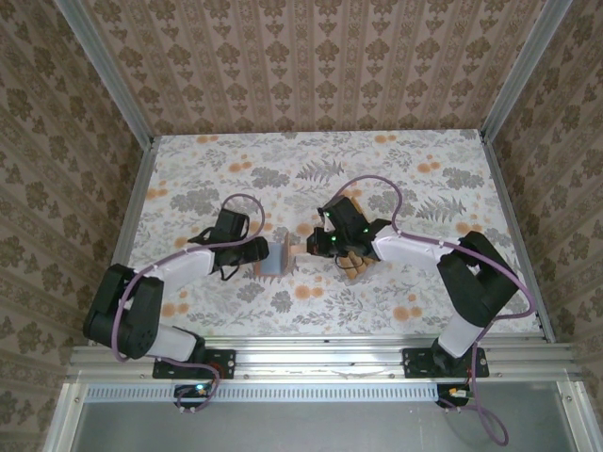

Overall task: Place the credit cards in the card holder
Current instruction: Place the card holder at the center of the table, then open the card holder at the center of the table.

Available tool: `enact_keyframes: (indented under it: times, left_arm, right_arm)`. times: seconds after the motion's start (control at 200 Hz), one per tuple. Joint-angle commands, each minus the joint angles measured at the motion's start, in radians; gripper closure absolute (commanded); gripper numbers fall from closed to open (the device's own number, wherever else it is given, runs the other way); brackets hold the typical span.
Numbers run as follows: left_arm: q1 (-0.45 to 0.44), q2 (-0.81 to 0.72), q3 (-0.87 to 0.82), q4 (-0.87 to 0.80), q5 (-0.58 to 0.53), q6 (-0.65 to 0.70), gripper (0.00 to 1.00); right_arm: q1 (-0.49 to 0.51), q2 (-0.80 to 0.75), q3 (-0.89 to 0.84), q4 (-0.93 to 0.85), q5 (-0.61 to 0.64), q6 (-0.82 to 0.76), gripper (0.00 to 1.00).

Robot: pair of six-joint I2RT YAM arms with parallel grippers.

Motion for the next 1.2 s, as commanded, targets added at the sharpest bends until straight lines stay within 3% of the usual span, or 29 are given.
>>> enact_keyframes:
  times: [0.0, 0.46, 0.56, 0.685, 0.8, 0.895, 1.195]
  left_arm:
    - [-0.005, 0.018, 0.041, -0.021, -0.006, 0.025, 0.34]
    - [-0.005, 0.058, 0.029, 0.087, 0.126, 0.009, 0.34]
    - [-0.005, 0.056, 0.020, 0.106, 0.137, 0.005, 0.40]
    - [-0.005, 0.040, 0.013, 0.114, 0.148, 0.002, 0.59]
    - [-0.006, 0.019, 0.007, 0.113, 0.152, 0.003, 0.79]
    - [-0.005, 0.006, 0.009, 0.103, 0.152, 0.005, 0.83]
    - [-0.005, -0.039, 0.025, 0.054, 0.129, 0.016, 0.85]
  right_arm:
    - [-0.009, -0.020, -0.025, 0.002, 0.022, -0.027, 1.00]
    - [-0.012, 0.035, -0.051, 0.038, 0.016, -0.032, 1.00]
    - [-0.012, 0.040, -0.052, 0.036, 0.018, -0.033, 1.00]
    - [-0.014, 0.047, -0.043, 0.023, 0.018, -0.036, 1.00]
    - [-0.014, 0.041, -0.018, -0.006, 0.019, -0.049, 0.78]
    - [-0.014, 0.013, 0.001, -0.046, 0.035, -0.060, 0.68]
    - [0.015, -0.090, 0.022, -0.102, 0.086, -0.047, 0.68]
